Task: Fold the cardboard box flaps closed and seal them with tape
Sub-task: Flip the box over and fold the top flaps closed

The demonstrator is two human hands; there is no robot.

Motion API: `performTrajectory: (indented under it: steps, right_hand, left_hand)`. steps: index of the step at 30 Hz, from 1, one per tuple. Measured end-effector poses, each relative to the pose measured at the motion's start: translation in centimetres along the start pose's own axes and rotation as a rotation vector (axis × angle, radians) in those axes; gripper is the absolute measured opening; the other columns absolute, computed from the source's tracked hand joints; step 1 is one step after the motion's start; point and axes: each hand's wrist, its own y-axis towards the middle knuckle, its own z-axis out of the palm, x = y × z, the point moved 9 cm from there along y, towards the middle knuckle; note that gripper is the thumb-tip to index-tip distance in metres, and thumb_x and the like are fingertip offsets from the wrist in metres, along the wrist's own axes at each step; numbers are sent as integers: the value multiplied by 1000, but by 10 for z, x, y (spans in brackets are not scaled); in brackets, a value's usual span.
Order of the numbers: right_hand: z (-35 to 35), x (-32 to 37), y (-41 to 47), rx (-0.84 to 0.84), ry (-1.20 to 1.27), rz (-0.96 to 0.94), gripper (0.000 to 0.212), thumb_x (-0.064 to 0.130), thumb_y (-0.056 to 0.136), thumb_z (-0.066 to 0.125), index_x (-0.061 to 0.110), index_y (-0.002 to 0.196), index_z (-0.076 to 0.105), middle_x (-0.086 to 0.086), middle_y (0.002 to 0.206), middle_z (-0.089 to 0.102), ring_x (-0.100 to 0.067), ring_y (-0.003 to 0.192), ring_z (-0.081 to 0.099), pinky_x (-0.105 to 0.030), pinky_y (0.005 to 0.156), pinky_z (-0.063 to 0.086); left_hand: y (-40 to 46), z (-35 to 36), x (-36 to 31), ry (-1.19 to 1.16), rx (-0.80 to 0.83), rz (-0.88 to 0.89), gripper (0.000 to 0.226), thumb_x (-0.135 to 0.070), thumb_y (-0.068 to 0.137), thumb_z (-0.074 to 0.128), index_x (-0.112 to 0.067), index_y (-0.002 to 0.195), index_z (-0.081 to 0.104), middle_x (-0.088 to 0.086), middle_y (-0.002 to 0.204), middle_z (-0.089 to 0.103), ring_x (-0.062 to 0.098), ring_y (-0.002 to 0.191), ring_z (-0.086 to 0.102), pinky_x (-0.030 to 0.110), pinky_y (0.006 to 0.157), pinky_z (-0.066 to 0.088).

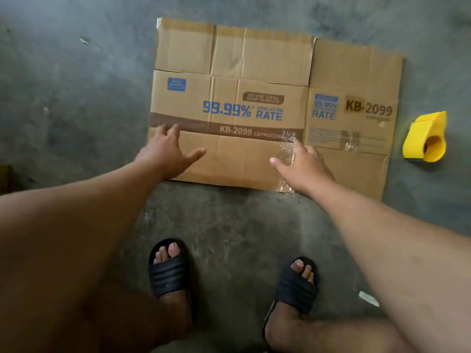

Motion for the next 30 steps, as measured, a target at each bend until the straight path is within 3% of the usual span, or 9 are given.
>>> performTrajectory:
  steps: [6, 11, 14, 18, 22, 25, 30]
  right_hand:
    - [67, -21, 54, -93, -172, 70, 97, 74, 82, 41, 20, 155, 8, -21, 158, 14, -38, 142, 20, -47, 112, 26]
    - [91, -14, 89, -213, -151, 23, 102, 72, 80, 50, 24, 155, 2, -27, 157, 0, -43, 144, 4, -45, 115, 16]
    - [79, -12, 110, -287, -88, -43, 102, 73, 77, 54, 28, 155, 5, -24, 157, -1, -41, 144, 2, -44, 116, 12]
    - [61, -15, 130, -341, -25, -78, 105, 72, 72, 61, 26, 154, 13, -20, 157, 7, -37, 143, 9, -41, 116, 14]
    - [57, -29, 118, -404, -48, 12, 101, 73, 71, 60, 22, 150, 22, -19, 146, 30, -37, 133, 27, -41, 109, 26]
    - [61, -29, 106, -356, 10, -52, 92, 68, 75, 59, 24, 149, 26, -15, 141, 36, -34, 128, 31, -41, 107, 31]
    - [21, -16, 82, -475, 144, -165, 81, 65, 76, 57, 30, 146, 36, -14, 126, 46, -33, 121, 36, -37, 104, 31]
  left_hand:
    - [63, 63, 53, 6, -27, -137, 104, -84, 74, 49, -36, 157, 8, 15, 165, -1, 40, 149, 12, 58, 116, 24]
    - [92, 80, 61, 111, -199, -102, 106, -94, 68, 34, -48, 152, -10, 19, 163, -9, 41, 149, -5, 62, 116, 17]
    - [104, 73, 60, 51, -285, -107, 109, -100, 60, 30, -52, 151, -6, 24, 162, -11, 42, 149, -7, 62, 115, 14]
    - [112, 67, 68, -53, -327, -148, 115, -99, 53, 43, -55, 150, 0, 27, 161, -12, 43, 149, -8, 64, 114, 17]
    - [103, 68, 90, -112, -305, -202, 118, -92, 54, 58, -49, 153, 9, 32, 154, 18, 46, 144, 20, 57, 113, 29]
    - [101, 62, 94, -122, -304, -154, 112, -88, 57, 61, -44, 152, 20, 31, 143, 35, 47, 134, 33, 54, 108, 37]
    - [86, 27, 91, -170, -409, -106, 99, -93, 59, 51, -40, 141, 39, 26, 133, 45, 47, 122, 47, 56, 99, 46]
